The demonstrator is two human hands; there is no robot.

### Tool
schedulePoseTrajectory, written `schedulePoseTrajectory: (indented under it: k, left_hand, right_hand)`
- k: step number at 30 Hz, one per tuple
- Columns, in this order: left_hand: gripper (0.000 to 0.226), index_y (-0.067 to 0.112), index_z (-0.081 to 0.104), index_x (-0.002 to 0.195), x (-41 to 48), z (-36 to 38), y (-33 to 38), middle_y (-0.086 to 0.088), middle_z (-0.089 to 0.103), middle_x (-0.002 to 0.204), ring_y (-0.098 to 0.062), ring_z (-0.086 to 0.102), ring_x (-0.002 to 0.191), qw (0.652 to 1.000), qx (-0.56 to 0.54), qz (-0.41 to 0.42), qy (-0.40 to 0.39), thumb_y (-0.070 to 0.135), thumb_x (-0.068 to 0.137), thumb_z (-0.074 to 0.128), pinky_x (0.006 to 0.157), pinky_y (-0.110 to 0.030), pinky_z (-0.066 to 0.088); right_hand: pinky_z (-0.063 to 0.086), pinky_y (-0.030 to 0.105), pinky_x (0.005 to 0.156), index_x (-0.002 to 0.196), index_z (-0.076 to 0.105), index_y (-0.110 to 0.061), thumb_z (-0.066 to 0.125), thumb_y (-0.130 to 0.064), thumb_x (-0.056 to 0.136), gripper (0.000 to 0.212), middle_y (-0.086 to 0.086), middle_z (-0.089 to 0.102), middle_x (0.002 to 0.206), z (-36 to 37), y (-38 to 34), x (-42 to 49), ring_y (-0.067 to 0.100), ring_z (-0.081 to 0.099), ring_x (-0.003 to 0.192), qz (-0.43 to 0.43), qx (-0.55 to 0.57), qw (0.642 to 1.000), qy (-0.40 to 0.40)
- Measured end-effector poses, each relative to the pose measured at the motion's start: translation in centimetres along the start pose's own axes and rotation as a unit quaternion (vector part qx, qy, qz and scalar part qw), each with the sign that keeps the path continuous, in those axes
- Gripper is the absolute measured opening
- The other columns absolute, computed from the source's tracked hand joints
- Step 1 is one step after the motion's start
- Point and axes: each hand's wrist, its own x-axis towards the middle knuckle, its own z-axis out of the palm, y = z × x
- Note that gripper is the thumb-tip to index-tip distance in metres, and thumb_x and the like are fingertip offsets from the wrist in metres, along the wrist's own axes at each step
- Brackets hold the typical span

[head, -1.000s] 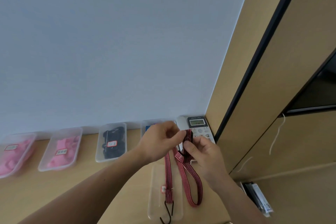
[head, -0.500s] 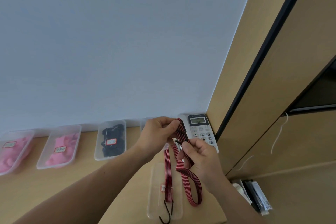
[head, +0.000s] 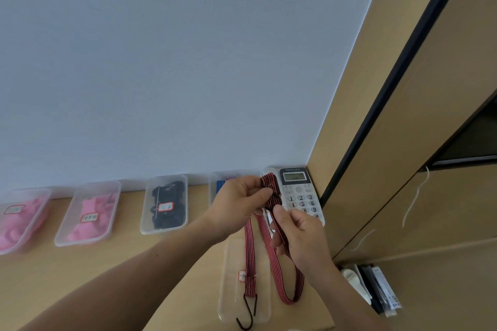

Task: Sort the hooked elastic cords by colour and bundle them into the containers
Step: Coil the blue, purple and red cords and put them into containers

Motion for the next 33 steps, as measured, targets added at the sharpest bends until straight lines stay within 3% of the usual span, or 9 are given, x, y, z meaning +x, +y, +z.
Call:
schedulePoseTrajectory:
  k: [6, 11, 16, 18, 21, 25, 29, 31, 33]
  left_hand:
    - [0.016, 0.010, 0.070, 0.107, -0.7, -0.5, -0.4, 0.020, 0.067, 0.073, 0.011, 0.059, 0.066, 0.964, 0.209, 0.162, 0.030, 0.014, 0.097, 0.058, 0.065, -0.006, 0.041]
    - [0.023, 0.016, 0.066, 0.115, -0.5, -0.5, -2.1, 0.009, 0.066, 0.078, -0.007, 0.057, 0.067, 0.806, 0.439, 0.397, 0.018, 0.023, 0.098, 0.054, 0.056, -0.020, 0.044]
    - [0.025, 0.007, 0.064, 0.120, 0.4, -1.0, -3.5, -0.006, 0.070, 0.117, -0.020, 0.069, 0.092, 0.727, 0.472, 0.499, -0.011, 0.010, 0.095, 0.061, 0.076, -0.030, 0.055]
    - [0.028, 0.008, 0.064, 0.123, 0.4, -1.4, -3.5, -0.006, 0.067, 0.123, -0.020, 0.067, 0.105, 0.759, 0.447, 0.473, -0.033, 0.012, 0.096, 0.060, 0.088, -0.029, 0.054]
    - [0.037, 0.008, 0.061, 0.130, -0.2, -1.6, -2.7, -0.005, 0.063, 0.131, -0.007, 0.055, 0.125, 0.859, 0.347, 0.370, -0.064, 0.016, 0.095, 0.055, 0.105, -0.021, 0.043]
    - [0.056, 0.017, 0.046, 0.145, -0.9, -1.3, -1.3, 0.016, 0.071, 0.108, 0.008, 0.060, 0.109, 0.951, 0.247, 0.165, -0.079, 0.010, 0.091, 0.059, 0.100, -0.012, 0.041]
    - [0.083, 0.021, 0.027, 0.153, -0.7, -1.0, -1.0, 0.008, 0.046, 0.148, -0.002, 0.050, 0.129, 0.990, 0.045, 0.015, -0.132, 0.008, 0.079, 0.062, 0.109, -0.028, 0.042]
    - [0.064, 0.020, 0.044, 0.142, -0.6, -1.1, -0.9, 0.003, 0.060, 0.136, -0.012, 0.057, 0.124, 0.989, -0.069, -0.038, -0.129, 0.008, 0.079, 0.055, 0.105, -0.035, 0.046]
    - [0.037, 0.008, 0.062, 0.121, -0.7, -1.0, -0.3, -0.009, 0.071, 0.111, -0.026, 0.065, 0.101, 0.986, -0.079, -0.061, -0.136, 0.017, 0.086, 0.053, 0.095, -0.039, 0.050]
  right_hand:
    - [0.048, 0.036, 0.053, 0.071, 0.062, 0.006, 0.053, -0.047, 0.088, 0.056, 0.020, 0.065, 0.059, -0.2, -0.1, -0.4, 0.030, 0.057, 0.049, 0.033, 0.036, 0.999, -0.010]
    - [0.045, 0.027, 0.047, 0.082, 0.064, 0.012, 0.042, -0.051, 0.086, 0.067, 0.019, 0.064, 0.060, 0.1, -1.2, -0.5, 0.025, 0.055, 0.050, 0.038, 0.115, 0.992, -0.032]
    - [0.049, 0.026, 0.052, 0.083, 0.066, 0.008, 0.050, -0.046, 0.085, 0.057, 0.017, 0.069, 0.067, -0.1, -1.0, -0.6, 0.022, 0.059, 0.056, 0.030, 0.103, 0.993, -0.053]
    - [0.048, 0.024, 0.052, 0.080, 0.065, 0.007, 0.053, -0.043, 0.084, 0.051, 0.012, 0.069, 0.065, -0.1, -0.9, -0.7, 0.019, 0.058, 0.054, 0.024, 0.102, 0.993, -0.057]
    - [0.048, 0.025, 0.053, 0.081, 0.066, 0.003, 0.058, -0.037, 0.082, 0.041, 0.010, 0.069, 0.066, 0.0, -0.8, -0.7, 0.017, 0.057, 0.053, 0.019, 0.114, 0.992, -0.058]
    - [0.049, 0.025, 0.053, 0.085, 0.067, 0.001, 0.061, -0.032, 0.081, 0.035, 0.004, 0.066, 0.060, 0.2, -0.7, -0.8, 0.015, 0.057, 0.053, 0.008, 0.126, 0.990, -0.056]
    - [0.050, 0.026, 0.055, 0.090, 0.068, -0.001, 0.061, -0.024, 0.086, 0.025, 0.008, 0.069, 0.066, 0.2, -0.3, -0.8, 0.016, 0.059, 0.055, -0.001, 0.128, 0.991, -0.030]
    - [0.051, 0.025, 0.055, 0.091, 0.069, -0.005, 0.061, -0.019, 0.088, 0.016, 0.013, 0.072, 0.075, 0.1, -0.1, -0.8, 0.017, 0.060, 0.057, -0.006, 0.126, 0.992, -0.018]
    - [0.052, 0.025, 0.056, 0.090, 0.070, -0.009, 0.063, -0.022, 0.085, 0.016, 0.015, 0.073, 0.077, 0.2, 0.2, -0.7, 0.018, 0.062, 0.059, -0.012, 0.115, 0.993, -0.023]
